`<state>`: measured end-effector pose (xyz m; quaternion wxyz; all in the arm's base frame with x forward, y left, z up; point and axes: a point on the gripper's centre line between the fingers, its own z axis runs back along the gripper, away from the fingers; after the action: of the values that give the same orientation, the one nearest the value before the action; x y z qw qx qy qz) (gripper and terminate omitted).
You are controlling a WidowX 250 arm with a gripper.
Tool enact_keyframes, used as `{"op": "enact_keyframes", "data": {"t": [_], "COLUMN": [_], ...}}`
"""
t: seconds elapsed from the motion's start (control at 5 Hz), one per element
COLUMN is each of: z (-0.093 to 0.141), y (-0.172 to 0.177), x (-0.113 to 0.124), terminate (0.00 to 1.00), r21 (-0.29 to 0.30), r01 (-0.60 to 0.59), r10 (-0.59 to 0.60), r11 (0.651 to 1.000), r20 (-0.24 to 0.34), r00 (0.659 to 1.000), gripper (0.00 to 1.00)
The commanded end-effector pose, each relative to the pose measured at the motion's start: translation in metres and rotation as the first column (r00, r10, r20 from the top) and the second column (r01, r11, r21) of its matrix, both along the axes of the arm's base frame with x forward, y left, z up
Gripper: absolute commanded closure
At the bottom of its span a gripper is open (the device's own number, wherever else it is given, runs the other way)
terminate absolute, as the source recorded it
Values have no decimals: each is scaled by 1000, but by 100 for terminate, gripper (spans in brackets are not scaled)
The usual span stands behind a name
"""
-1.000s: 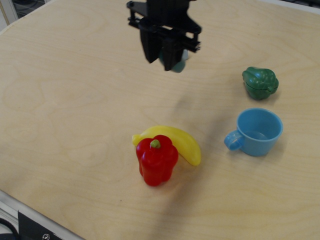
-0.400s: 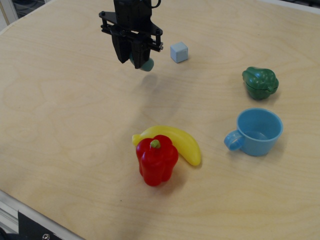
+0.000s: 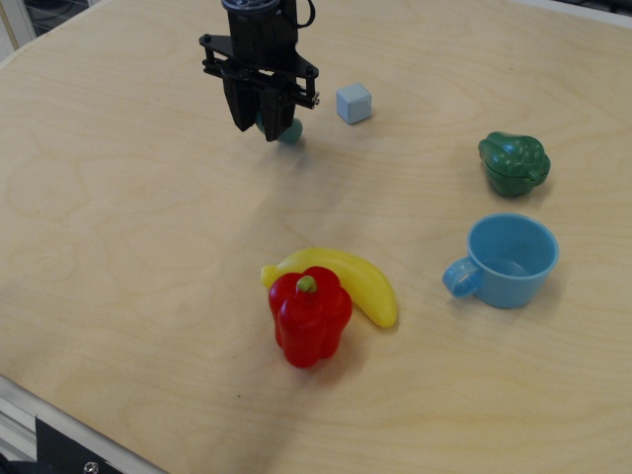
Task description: Take cucumber out of cup
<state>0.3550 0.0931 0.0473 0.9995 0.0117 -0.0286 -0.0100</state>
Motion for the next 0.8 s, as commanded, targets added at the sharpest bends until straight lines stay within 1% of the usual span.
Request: {"op": "enact_keyframes", "data": {"t": [0.0, 0.2, 0.4, 0.6], "z": [8, 2, 7, 29], "y": [-14, -18, -21, -24], "x": [-30, -33, -38, -44], "terminate": [0, 0, 0, 0], "r21": [4, 5, 19, 35], "r01": [-15, -16, -29, -44], "r10": [15, 16, 29, 42], "r11": [1000, 1000, 999, 998], "r20": [25, 7, 4, 52], "r00": [1000, 1000, 1000, 998], "gripper": [100, 100, 100, 0]}}
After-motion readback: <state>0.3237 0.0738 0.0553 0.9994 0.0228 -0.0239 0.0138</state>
